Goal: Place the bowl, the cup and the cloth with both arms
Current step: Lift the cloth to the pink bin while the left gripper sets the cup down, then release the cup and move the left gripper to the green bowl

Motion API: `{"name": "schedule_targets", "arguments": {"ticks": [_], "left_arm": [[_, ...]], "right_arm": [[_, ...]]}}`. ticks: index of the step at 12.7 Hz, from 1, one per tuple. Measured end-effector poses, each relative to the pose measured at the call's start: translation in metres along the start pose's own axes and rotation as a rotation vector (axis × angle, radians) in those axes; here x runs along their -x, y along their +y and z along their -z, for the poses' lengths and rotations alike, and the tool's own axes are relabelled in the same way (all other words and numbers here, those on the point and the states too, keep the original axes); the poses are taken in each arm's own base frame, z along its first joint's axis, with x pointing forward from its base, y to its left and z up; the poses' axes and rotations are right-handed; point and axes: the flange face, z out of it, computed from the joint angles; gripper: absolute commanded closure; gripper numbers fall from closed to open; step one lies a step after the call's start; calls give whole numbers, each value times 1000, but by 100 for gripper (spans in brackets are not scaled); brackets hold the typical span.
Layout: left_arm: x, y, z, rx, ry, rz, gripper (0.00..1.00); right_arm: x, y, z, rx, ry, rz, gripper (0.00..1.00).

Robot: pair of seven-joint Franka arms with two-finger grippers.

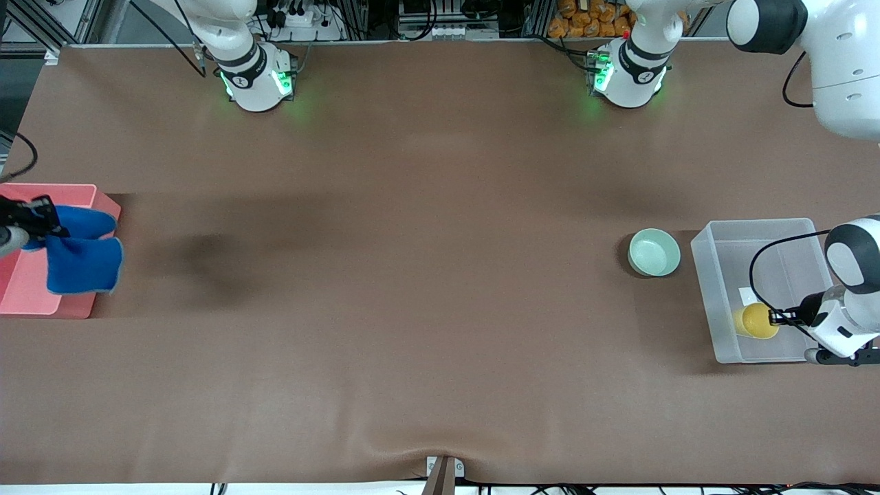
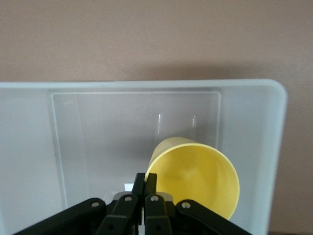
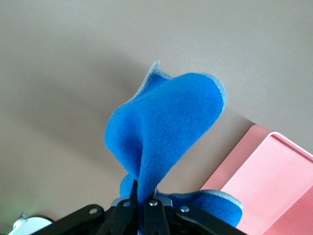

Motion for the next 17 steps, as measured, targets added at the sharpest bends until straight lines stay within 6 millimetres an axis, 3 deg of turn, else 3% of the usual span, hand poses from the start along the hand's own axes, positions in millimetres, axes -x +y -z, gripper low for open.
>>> {"name": "schedule_targets", "arguments": {"ticks": [2,3,7,10,12,14,17], "left_arm": [[-1,0,-10,-1,-4,-32,35],[-1,1,-12,-1,-5,-42,0],[-8,6,0,-8,21,-60,0],[-9,4,31,-14,50,-60,0],[-3,7,65,0,39,-63,0],[8,22,104,21,11,-74,0],[18,77,135,41,-51,-28,0]], "right_arm": [[8,-4,8,3,3,-8,100],[13,1,5,-5,3,-23,100],[42,28,-2,-26,9,-114,100],[67,47,-3,-23,0,-161,100],[79,54,-2,-32,-9,-129,100],[92,60,1,-37,-21,-73,100],[130,80,4,-10,-96,-70,100]]}}
